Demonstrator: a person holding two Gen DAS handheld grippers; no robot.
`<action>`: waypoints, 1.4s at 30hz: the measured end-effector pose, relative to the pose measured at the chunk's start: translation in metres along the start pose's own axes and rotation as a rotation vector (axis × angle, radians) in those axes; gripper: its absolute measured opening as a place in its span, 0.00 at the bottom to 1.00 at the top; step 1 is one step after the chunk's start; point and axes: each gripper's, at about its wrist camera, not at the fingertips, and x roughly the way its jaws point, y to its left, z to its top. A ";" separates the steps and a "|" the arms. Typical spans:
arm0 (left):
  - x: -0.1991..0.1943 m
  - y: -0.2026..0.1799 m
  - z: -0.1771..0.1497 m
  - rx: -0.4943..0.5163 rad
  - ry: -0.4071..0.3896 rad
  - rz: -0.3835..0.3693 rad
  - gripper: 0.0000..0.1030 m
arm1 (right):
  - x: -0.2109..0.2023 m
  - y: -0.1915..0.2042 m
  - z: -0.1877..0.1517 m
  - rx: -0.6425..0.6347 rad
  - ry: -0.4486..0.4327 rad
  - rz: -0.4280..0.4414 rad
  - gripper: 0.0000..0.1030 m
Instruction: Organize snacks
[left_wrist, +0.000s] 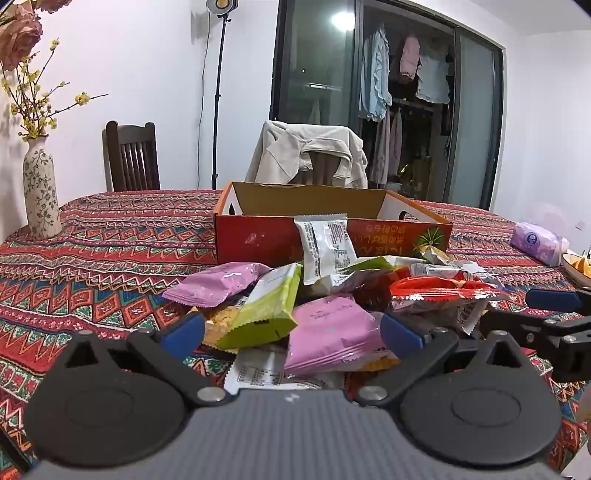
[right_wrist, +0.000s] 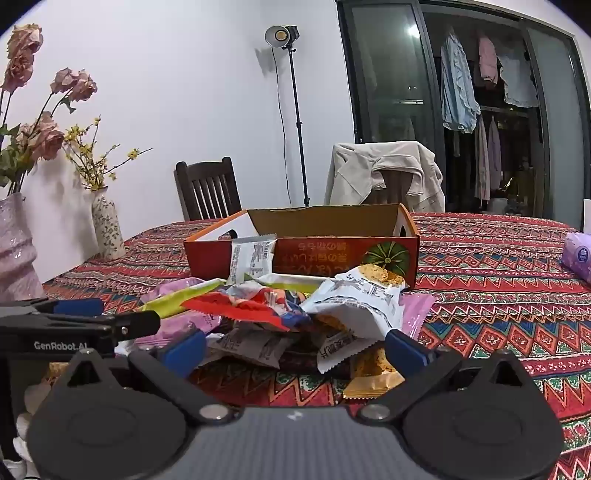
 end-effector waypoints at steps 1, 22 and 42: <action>-0.001 0.000 0.000 -0.004 -0.003 -0.002 1.00 | 0.000 0.000 0.000 0.001 0.001 -0.001 1.00; 0.009 0.003 -0.007 -0.039 0.028 -0.030 1.00 | 0.007 -0.002 -0.006 0.016 0.017 0.006 1.00; 0.013 0.003 -0.010 -0.052 0.043 -0.035 1.00 | 0.012 -0.004 -0.006 0.026 0.027 0.002 1.00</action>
